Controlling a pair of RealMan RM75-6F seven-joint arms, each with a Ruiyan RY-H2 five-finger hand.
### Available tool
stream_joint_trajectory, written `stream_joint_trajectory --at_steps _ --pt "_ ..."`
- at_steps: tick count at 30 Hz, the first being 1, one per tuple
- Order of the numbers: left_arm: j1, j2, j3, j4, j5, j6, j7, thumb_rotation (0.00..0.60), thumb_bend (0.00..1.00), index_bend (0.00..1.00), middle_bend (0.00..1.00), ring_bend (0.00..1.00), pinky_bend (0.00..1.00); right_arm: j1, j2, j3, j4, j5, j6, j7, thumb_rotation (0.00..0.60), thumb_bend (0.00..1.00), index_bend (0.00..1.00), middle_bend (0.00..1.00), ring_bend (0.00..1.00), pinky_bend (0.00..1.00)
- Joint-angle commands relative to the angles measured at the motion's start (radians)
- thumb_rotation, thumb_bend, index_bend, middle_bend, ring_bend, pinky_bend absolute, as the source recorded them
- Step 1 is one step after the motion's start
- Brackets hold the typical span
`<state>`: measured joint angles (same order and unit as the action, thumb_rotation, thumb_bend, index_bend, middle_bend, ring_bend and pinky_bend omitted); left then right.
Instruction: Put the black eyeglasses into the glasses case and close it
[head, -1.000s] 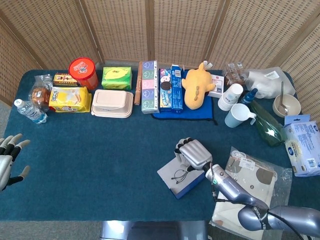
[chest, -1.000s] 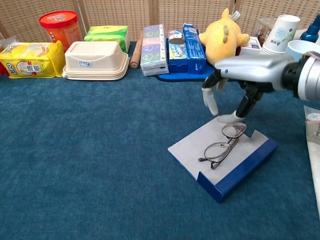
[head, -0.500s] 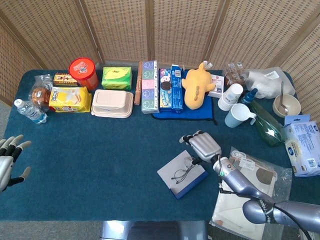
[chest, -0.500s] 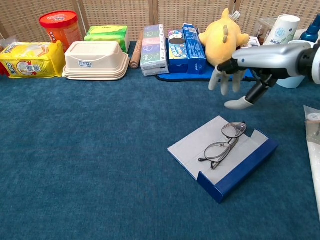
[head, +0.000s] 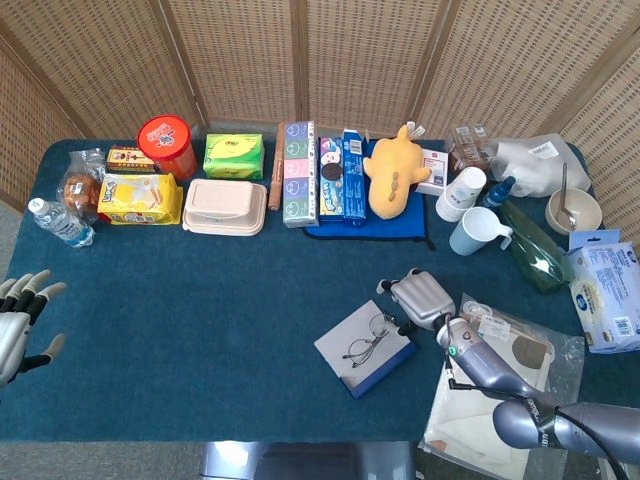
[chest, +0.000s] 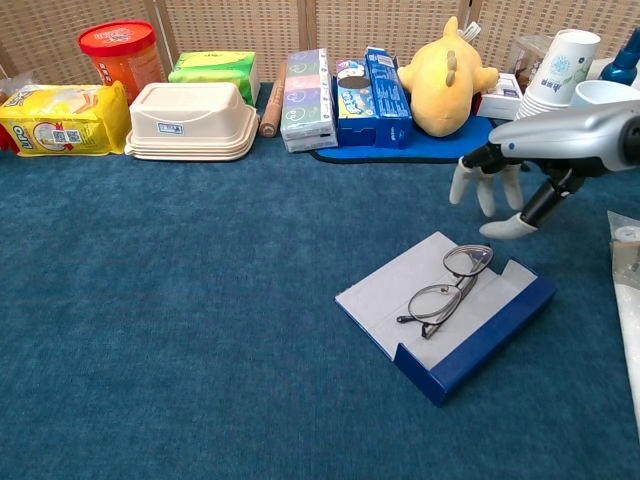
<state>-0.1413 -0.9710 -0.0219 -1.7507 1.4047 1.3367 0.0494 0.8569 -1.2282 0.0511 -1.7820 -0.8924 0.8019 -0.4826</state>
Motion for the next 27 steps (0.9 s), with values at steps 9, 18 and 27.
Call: stream_joint_trajectory --at_steps 9,18,27 --pt "-0.002 -0.003 0.0 -0.003 0.007 0.001 0.0 0.6 0.32 0.16 0.06 0.0 0.0 0.041 0.007 -0.033 -0.017 0.078 -0.025 -0.043 0.37 0.34 0.26 0.43 0.47 0.26" --pt "0.004 0.0 0.003 -0.009 0.009 0.009 0.002 0.6 0.32 0.16 0.06 0.0 0.0 0.087 0.011 -0.067 -0.021 0.153 -0.045 -0.086 0.369 0.34 0.26 0.43 0.47 0.26" --pt "0.005 -0.005 0.003 -0.007 0.013 0.015 0.007 0.6 0.32 0.16 0.06 0.0 0.0 0.133 -0.002 -0.093 -0.037 0.198 -0.052 -0.11 0.363 0.34 0.27 0.43 0.47 0.26"
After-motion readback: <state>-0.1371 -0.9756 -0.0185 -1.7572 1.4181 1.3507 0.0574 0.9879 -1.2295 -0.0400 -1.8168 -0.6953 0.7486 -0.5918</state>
